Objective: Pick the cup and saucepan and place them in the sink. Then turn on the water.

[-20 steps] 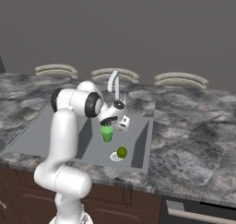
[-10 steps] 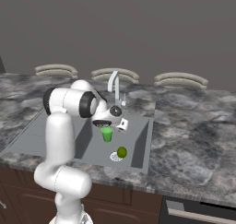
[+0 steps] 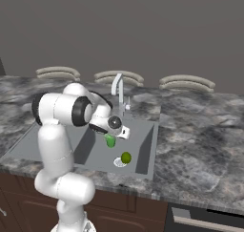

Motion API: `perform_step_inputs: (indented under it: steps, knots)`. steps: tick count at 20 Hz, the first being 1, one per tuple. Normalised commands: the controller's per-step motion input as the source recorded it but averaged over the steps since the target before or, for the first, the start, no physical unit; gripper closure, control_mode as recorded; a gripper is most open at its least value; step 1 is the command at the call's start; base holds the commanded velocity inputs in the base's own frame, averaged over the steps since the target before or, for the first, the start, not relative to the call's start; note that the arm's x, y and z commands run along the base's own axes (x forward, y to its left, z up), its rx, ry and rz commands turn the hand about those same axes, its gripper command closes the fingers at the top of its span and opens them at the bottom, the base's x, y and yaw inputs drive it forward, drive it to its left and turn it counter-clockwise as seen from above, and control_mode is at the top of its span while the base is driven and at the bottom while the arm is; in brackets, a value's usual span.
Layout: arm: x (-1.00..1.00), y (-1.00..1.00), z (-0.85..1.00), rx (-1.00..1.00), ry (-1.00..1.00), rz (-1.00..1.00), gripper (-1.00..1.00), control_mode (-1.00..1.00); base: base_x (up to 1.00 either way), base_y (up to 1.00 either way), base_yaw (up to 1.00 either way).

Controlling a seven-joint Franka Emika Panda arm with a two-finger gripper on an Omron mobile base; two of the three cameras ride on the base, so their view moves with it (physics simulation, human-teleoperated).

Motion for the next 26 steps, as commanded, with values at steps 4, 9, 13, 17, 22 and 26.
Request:
perform_step_inputs:
  steps: [4,9,13,17,22,26]
  knots:
    - [-0.33,0.00,0.58,0.00,0.01,0.00,-1.00,-1.00,0.00,0.00,0.00]
    - [-0.47,0.00,0.52,-0.02,0.13,-0.03,-1.00,-1.00,0.00,0.00,0.00]
    - [-0.45,0.00,0.60,-0.03,0.21,-0.03,-1.00,-1.00,0.00,0.00,0.00]
    - [-0.33,0.00,0.61,-0.05,0.25,-0.03,-1.00,-1.00,0.00,0.00,0.00]
    - [-0.28,0.00,0.62,-0.03,0.25,-0.01,-1.00,-1.00,0.00,0.00,0.00]
    - [-0.04,0.00,0.76,-0.01,0.24,0.00,-1.00,-1.00,0.00,0.00,0.00]
